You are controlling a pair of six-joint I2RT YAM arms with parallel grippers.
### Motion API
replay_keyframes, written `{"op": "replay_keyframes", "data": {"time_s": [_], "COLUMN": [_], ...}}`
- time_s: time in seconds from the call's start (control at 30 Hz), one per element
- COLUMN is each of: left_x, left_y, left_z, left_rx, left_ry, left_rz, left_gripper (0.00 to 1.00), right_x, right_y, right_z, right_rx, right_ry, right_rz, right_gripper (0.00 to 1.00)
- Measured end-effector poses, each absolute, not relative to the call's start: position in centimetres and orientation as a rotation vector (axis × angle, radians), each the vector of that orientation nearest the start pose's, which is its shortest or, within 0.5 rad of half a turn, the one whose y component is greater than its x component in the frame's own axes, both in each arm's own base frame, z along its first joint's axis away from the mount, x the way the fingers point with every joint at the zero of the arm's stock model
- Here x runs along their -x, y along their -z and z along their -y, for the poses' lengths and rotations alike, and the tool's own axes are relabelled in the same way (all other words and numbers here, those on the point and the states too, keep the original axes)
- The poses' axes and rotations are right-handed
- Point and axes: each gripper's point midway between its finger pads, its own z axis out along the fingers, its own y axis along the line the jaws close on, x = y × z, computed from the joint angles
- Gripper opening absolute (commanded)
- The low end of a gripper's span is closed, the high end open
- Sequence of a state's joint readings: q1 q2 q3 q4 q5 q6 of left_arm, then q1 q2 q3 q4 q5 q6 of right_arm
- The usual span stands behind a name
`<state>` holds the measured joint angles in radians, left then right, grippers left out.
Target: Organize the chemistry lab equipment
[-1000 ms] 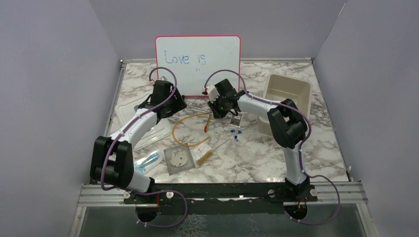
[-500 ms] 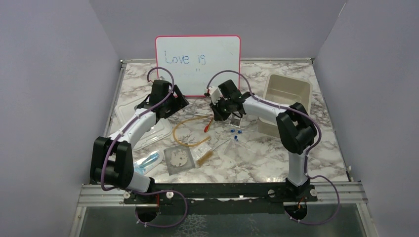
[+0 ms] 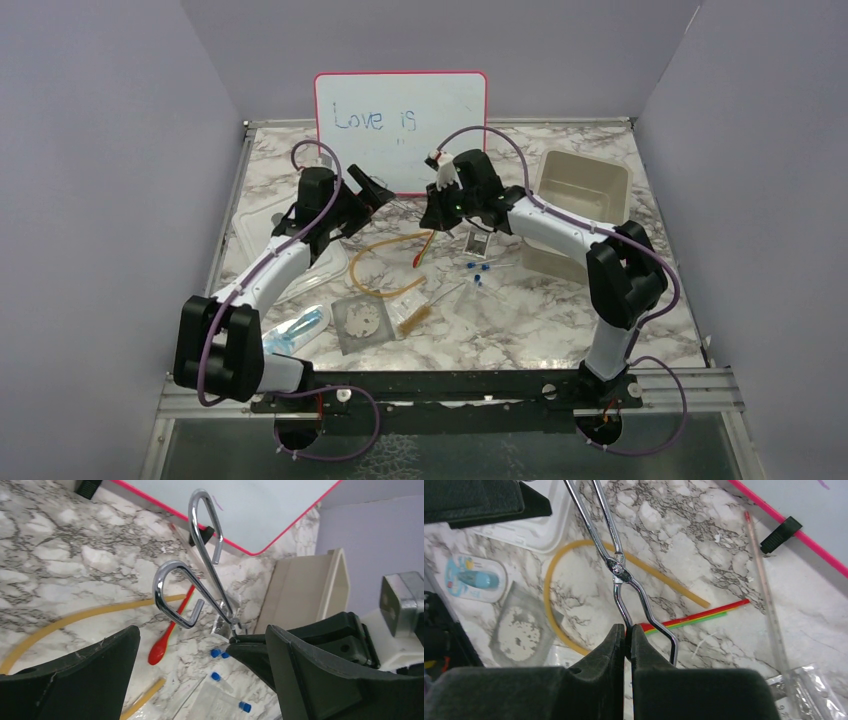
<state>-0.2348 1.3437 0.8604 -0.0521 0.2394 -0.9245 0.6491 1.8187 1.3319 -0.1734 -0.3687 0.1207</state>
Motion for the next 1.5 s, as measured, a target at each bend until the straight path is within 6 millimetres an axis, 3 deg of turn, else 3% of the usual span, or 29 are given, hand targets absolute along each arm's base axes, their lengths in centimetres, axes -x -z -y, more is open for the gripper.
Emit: {"op": "replay_keyframes", "data": {"time_s": [0.13, 0.43, 0.63, 0.8, 0.9, 0.93, 1.07, 1.17, 1.3, 1.5], "left_x": [-37.0, -38.4, -39.2, -39.3, -39.3, -39.4, -39.3, -39.1, -38.6, -37.3], "left_y": [-17.3, -17.4, -18.1, -18.2, -18.3, -18.3, -19.1, -19.3, -20.4, -24.9], "left_z": [17.3, 18.2, 18.3, 18.4, 18.4, 18.4, 18.5, 18.4, 18.4, 19.9], "left_rx": [0.618, 0.676, 0.665, 0.664, 0.658, 0.658, 0.631, 0.577, 0.452, 0.201], "left_ry": [1.017, 1.083, 1.032, 1.024, 1.020, 1.017, 1.019, 0.995, 0.969, 1.033], "left_rz": [-2.100, -2.043, -2.002, -1.994, -1.990, -1.986, -1.970, -1.973, -1.969, -1.912], "left_gripper": [0.90, 0.54, 0.44, 0.20, 0.00, 0.00, 0.00, 0.00, 0.00, 0.00], "right_x": [-34.4, -33.0, -32.6, -32.2, -32.1, -32.1, -31.6, -30.9, -29.8, -29.9], "right_y": [-13.6, -14.8, -15.6, -16.4, -16.6, -16.6, -16.5, -17.0, -19.6, -24.6], "right_z": [-36.1, -37.8, -38.4, -39.0, -39.1, -39.1, -38.9, -38.6, -38.1, -38.2], "right_rx": [0.720, 0.617, 0.586, 0.595, 0.595, 0.597, 0.627, 0.665, 0.701, 0.694], "right_ry": [-0.908, -1.059, -1.134, -1.194, -1.205, -1.207, -1.206, -1.212, -1.234, -1.258], "right_rz": [-2.188, -2.209, -2.205, -2.176, -2.170, -2.170, -2.177, -2.175, -2.128, -2.008], "right_gripper": [0.01, 0.01, 0.01, 0.01, 0.04, 0.08, 0.41, 0.55, 0.59, 0.64]}}
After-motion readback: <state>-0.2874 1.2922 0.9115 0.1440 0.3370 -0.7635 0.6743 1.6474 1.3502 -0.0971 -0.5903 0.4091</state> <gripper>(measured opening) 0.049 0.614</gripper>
